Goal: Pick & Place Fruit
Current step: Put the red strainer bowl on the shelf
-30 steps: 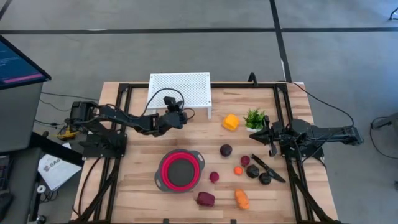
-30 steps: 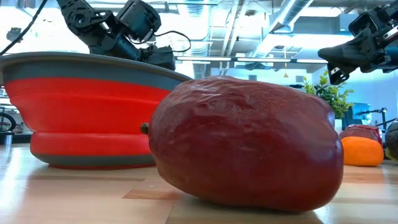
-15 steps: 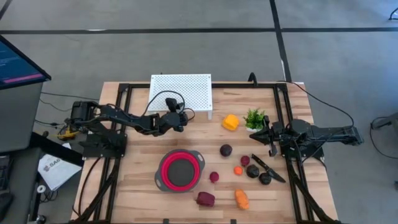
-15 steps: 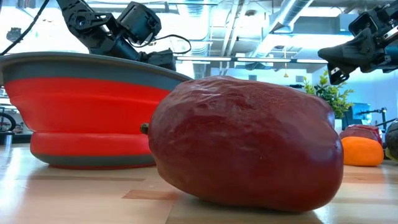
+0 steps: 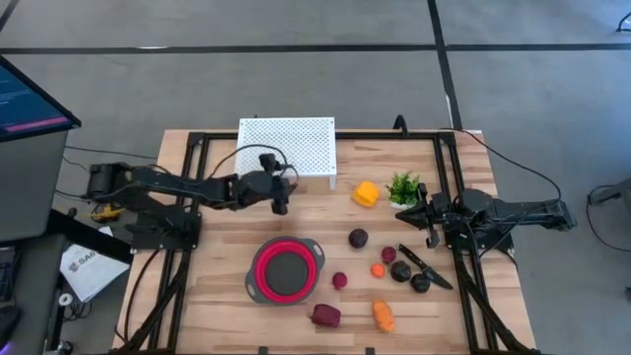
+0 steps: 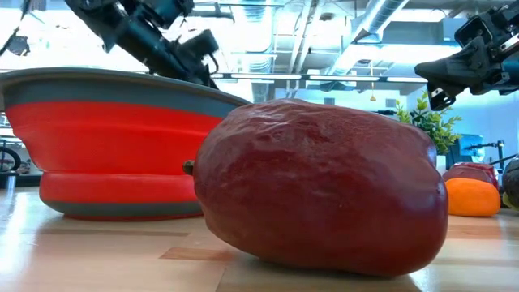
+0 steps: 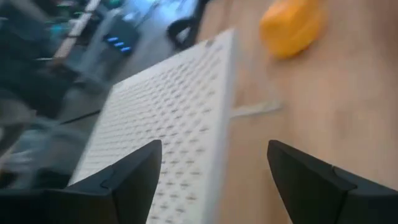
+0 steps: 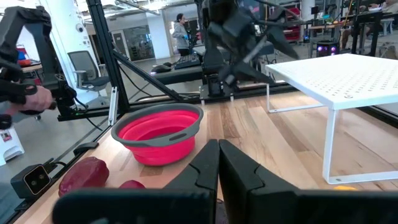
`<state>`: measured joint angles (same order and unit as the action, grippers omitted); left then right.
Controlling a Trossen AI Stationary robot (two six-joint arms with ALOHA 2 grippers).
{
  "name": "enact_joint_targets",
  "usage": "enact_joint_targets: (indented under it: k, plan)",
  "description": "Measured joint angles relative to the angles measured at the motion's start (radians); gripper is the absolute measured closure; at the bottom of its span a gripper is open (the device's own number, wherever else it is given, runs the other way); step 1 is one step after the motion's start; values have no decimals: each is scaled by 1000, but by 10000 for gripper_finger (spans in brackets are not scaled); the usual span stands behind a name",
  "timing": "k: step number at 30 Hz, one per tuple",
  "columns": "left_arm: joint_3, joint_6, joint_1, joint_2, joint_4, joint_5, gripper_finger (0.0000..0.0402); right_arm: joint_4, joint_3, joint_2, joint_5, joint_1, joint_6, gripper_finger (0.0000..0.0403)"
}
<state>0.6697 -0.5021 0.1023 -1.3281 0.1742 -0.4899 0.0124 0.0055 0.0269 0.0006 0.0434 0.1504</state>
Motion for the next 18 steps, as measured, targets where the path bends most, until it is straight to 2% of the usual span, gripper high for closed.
enact_joint_targets:
  k: [3, 10, 13, 18]
  plan:
    - [0, 74, -18, 78, -41, 117, 115, 0, 0, 0, 0, 0, 0, 397]
    - [1, 265, -120, 212, -40, 313, 114, 0, 0, 0, 0, 0, 0, 397]
    - [2, 333, -192, 233, -71, 321, 114, 0, 0, 0, 0, 0, 0, 397]
    - [2, 523, -329, 233, -230, 288, 114, 0, 0, 0, 0, 0, 0, 397]
